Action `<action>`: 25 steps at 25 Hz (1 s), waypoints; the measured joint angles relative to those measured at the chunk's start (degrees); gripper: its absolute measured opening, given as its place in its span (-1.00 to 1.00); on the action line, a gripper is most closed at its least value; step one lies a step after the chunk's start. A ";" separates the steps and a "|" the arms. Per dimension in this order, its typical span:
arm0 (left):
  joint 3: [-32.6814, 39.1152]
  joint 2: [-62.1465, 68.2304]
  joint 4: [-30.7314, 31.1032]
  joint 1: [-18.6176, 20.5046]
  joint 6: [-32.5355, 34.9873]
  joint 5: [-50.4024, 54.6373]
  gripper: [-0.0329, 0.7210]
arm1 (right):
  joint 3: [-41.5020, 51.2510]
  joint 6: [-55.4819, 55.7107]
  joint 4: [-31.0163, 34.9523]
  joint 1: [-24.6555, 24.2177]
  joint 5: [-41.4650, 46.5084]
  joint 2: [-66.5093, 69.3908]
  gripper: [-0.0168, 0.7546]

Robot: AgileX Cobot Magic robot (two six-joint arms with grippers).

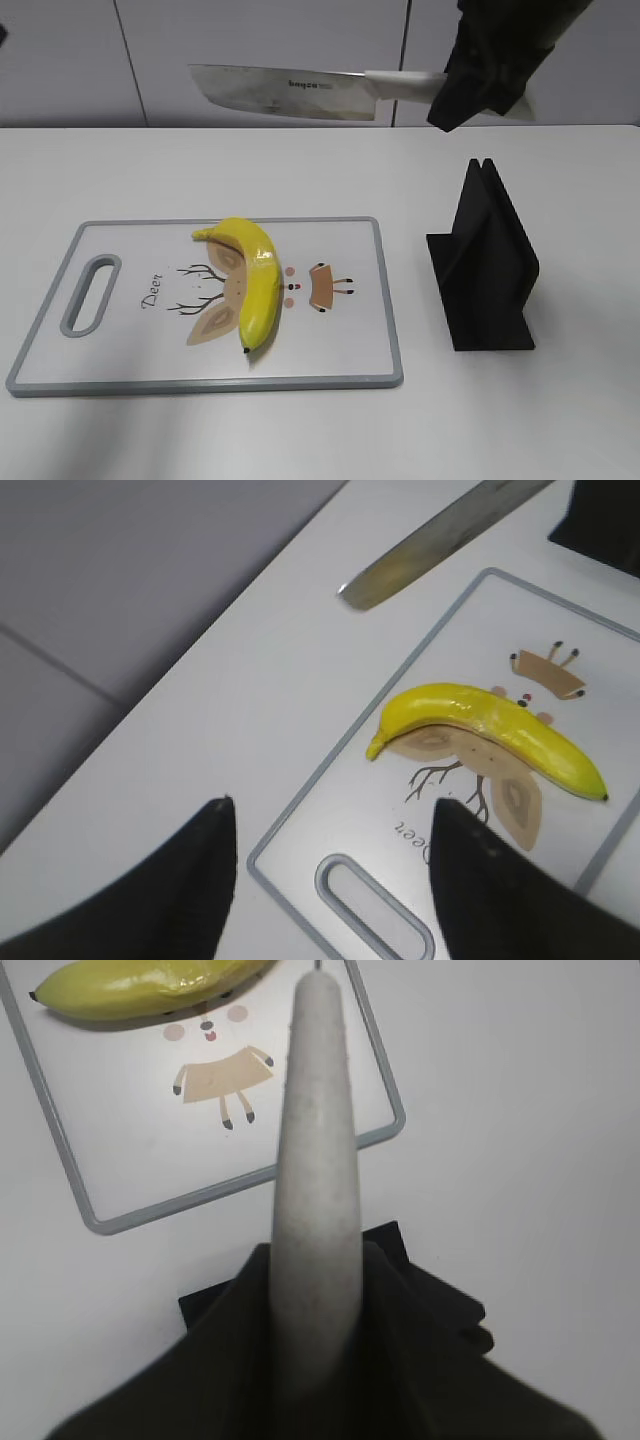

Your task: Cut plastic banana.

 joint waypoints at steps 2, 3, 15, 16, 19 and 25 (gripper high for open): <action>-3.67 4.15 0.11 -3.69 3.27 1.26 0.64 | -1.11 -4.29 1.28 0.00 -0.05 1.33 -0.54; -5.23 6.22 0.24 -5.50 5.41 1.60 0.64 | -1.41 -6.57 2.05 0.00 -0.05 1.99 -0.54; -10.45 25.01 4.26 -13.33 12.35 4.03 0.63 | -1.74 -23.91 11.04 0.05 -0.56 8.52 -0.54; -10.45 26.20 5.10 -13.33 12.41 4.03 0.62 | -1.74 -23.97 11.04 0.05 -0.61 9.04 -0.54; -10.45 29.17 6.65 -13.33 12.42 2.78 0.55 | -1.74 -24.08 12.15 0.05 -1.28 10.02 -0.54; -10.45 32.89 5.71 -13.33 12.42 -2.51 0.33 | -1.74 -24.08 12.89 0.05 -1.66 10.09 -0.54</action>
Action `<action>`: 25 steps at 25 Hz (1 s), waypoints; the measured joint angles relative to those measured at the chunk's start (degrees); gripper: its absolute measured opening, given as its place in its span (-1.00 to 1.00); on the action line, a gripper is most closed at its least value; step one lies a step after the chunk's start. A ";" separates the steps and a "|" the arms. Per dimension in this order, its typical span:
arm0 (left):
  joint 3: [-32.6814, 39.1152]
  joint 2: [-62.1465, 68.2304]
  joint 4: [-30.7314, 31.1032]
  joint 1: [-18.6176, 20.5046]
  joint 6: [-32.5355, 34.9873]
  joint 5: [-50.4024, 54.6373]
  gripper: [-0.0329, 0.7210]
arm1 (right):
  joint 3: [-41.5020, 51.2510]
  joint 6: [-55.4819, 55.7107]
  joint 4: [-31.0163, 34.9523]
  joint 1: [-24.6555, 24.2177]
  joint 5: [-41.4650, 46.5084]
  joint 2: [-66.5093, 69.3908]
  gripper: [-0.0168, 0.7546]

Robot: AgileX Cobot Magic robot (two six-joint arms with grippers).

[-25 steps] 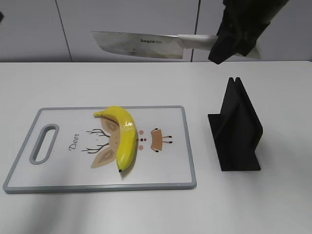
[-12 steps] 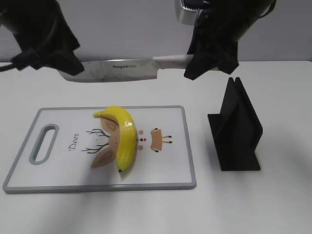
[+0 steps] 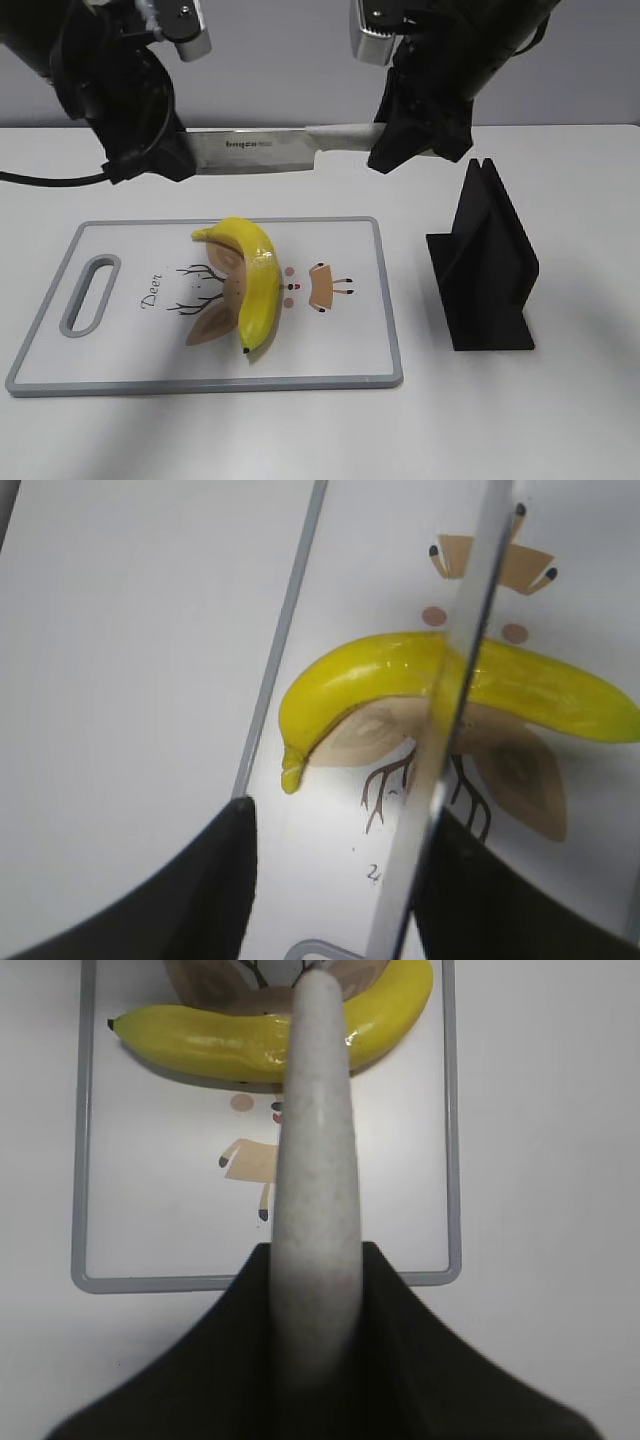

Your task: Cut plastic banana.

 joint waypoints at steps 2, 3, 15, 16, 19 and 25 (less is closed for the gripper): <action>0.00 0.27 -0.17 0.00 0.00 -0.37 0.24 | -0.04 -0.07 -0.51 0.00 -0.20 0.24 -0.54; 0.00 0.32 -0.17 0.00 0.00 -0.37 0.19 | -0.11 -0.07 -0.64 0.00 -0.20 0.50 -0.54; 0.00 3.51 -1.35 0.00 1.07 0.77 -0.84 | -0.23 -0.80 -0.95 0.00 -2.00 3.76 -0.54; 0.00 4.39 -1.68 0.00 1.07 0.68 -0.85 | -0.23 -0.80 -1.16 0.00 -2.00 3.85 -0.54; 0.00 6.64 -2.66 -0.05 1.07 0.33 -0.85 | -0.23 0.54 -1.60 0.00 -1.69 4.49 -0.54; 0.00 12.16 -2.98 -0.11 -1.81 0.09 -0.85 | -0.23 1.14 -2.14 0.00 -1.57 9.64 -0.54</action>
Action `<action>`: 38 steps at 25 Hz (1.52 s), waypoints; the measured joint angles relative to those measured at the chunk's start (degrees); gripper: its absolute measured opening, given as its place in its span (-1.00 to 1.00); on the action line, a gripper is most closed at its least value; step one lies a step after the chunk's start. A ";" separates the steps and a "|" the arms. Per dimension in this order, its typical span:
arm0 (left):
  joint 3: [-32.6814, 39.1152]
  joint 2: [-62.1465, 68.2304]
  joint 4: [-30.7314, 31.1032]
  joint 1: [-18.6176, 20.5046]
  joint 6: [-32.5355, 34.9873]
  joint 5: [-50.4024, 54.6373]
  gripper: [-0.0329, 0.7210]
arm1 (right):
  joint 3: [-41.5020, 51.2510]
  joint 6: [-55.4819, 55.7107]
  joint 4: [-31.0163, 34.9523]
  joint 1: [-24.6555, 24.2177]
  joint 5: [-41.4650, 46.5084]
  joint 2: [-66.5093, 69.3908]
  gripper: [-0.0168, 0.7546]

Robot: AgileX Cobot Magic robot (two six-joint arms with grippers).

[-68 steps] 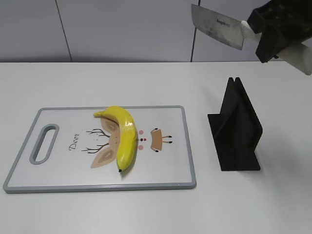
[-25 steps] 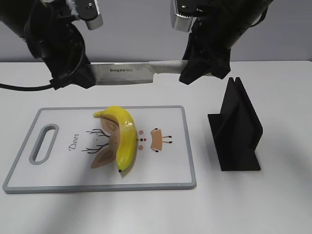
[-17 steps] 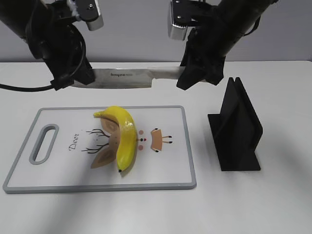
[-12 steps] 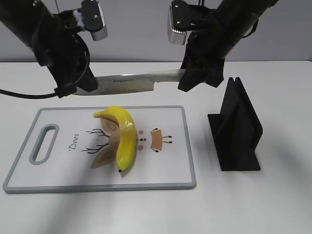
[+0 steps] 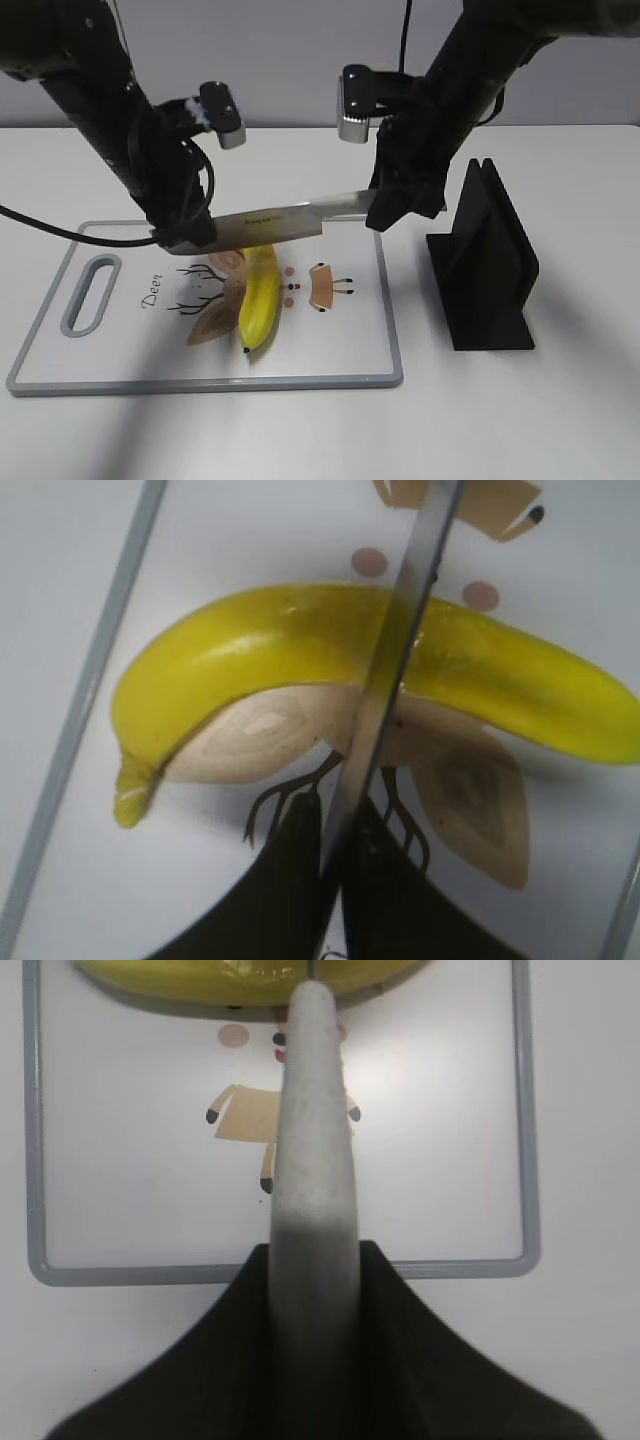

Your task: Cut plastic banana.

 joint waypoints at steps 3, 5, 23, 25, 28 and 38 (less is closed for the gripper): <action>0.34 3.66 -0.06 -0.06 -1.12 -1.06 -0.85 | 0.00 0.32 0.00 0.00 -0.86 3.65 -0.53; 0.96 4.59 -0.42 -0.05 -1.39 -2.44 -0.84 | -0.26 1.36 -0.30 -0.14 -1.11 5.67 -0.53; 3.06 4.10 -1.21 -0.17 -1.46 -5.15 -0.84 | -1.02 3.56 -1.62 -0.28 -0.74 6.93 -0.50; 3.60 2.96 -1.15 -0.28 -1.46 -5.65 -0.84 | -0.84 3.67 -1.75 -0.17 -0.86 5.92 -0.50; 4.57 0.93 -0.37 -0.54 -1.71 -6.66 -0.84 | -0.27 4.07 -2.67 0.15 -1.59 3.74 -0.50; 4.96 -16.75 0.74 -0.73 -1.89 -5.33 -0.84 | -0.35 4.19 -2.67 0.39 -0.65 -10.53 -0.50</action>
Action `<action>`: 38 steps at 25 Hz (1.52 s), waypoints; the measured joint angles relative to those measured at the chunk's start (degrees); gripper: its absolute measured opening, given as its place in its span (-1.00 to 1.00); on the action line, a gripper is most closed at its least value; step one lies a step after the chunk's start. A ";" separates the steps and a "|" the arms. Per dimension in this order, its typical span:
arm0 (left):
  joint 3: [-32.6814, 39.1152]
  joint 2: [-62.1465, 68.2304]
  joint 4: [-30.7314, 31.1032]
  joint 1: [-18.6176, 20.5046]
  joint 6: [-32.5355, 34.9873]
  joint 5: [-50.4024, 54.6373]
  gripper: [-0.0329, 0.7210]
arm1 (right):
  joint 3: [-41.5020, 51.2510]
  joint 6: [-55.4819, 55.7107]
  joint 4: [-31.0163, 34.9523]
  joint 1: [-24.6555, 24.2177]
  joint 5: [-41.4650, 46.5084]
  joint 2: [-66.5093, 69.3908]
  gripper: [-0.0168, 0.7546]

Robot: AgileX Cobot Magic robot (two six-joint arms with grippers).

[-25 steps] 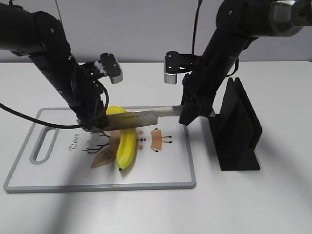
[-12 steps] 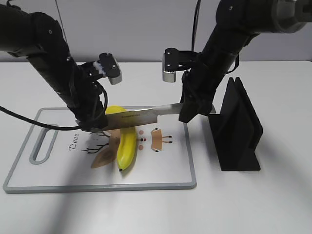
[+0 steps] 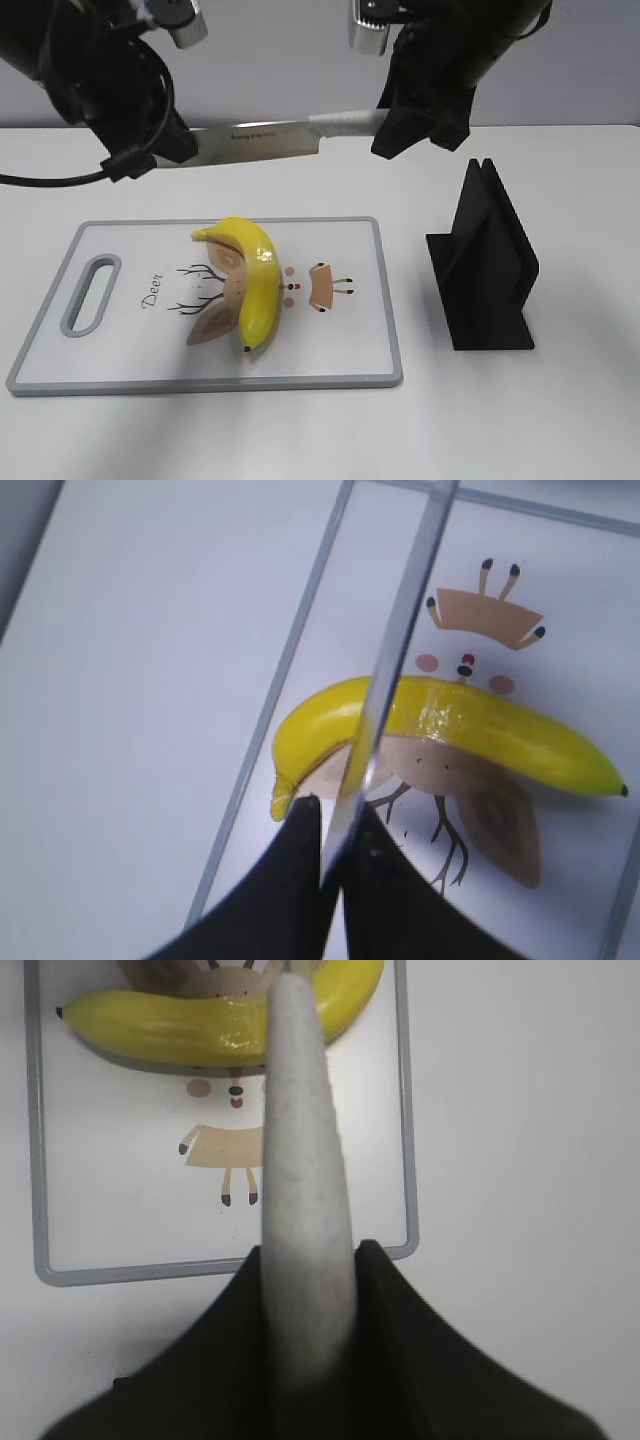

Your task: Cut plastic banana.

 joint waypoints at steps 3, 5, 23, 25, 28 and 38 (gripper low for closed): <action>0.09 -2.46 0.05 0.00 0.00 0.50 -0.84 | 0.00 0.00 0.19 0.17 0.07 -1.73 -0.50; 0.09 -2.81 0.05 0.00 0.00 0.63 -0.84 | 0.00 0.00 0.34 0.17 0.07 -1.85 -0.50; 0.21 -8.71 1.98 0.69 -7.95 -4.95 0.82 | 0.17 12.83 -2.29 -0.27 2.10 -1.85 -0.54; 0.21 -10.70 6.73 1.56 -17.06 -5.55 0.81 | 0.17 21.35 -3.70 -0.27 3.19 -1.85 -0.54; 0.21 -13.50 14.61 3.91 -37.32 -4.80 0.79 | -0.05 32.63 -7.11 -0.27 6.43 -1.85 -0.54; 0.27 -15.00 20.70 15.27 -58.02 23.41 0.64 | -3.49 55.54 -10.28 -0.27 9.38 -3.83 -0.54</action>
